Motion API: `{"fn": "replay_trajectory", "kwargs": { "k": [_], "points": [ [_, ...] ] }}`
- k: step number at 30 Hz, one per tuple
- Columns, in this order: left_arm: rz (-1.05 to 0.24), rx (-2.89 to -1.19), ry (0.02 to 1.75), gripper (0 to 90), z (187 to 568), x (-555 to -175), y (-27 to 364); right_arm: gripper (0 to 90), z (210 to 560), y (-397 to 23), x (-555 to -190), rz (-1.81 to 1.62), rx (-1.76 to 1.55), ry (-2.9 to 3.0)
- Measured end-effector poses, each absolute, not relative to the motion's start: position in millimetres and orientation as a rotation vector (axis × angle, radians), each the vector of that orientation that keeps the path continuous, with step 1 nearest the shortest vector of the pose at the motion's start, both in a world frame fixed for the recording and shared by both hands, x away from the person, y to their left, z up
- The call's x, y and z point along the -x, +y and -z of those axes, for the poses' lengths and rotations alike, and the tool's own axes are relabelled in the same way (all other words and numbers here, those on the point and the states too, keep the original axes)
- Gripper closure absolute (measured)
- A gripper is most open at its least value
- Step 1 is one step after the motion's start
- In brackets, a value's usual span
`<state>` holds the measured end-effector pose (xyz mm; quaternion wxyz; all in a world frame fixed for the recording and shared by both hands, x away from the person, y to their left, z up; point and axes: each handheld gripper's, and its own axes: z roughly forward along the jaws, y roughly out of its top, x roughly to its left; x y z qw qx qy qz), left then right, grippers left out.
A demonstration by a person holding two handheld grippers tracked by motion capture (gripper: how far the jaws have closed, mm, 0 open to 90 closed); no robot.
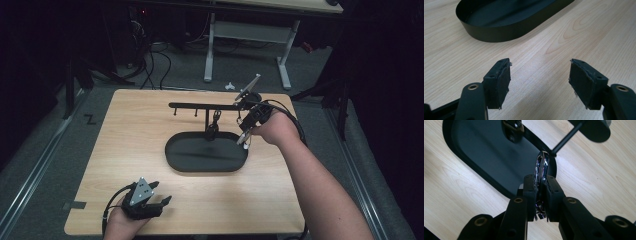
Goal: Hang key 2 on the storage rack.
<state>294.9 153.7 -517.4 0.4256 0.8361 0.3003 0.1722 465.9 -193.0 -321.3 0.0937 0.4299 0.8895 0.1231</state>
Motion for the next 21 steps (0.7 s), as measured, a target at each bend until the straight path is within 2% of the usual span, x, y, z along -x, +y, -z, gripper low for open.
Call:
{"fn": "replay_trajectory", "kwargs": {
  "k": [8,21],
  "points": [
    [-0.432,-2.088,0.755,33.7,518.0,-293.8,156.0,81.4,315.9,-195.7,-473.6,-0.389,-1.295,2.619],
    [-0.439,-2.099,0.766,33.7,518.6,-290.8,160.6,79.1,333.1,-204.1,-486.1,-0.432,-1.312,2.575]
  ]
}}
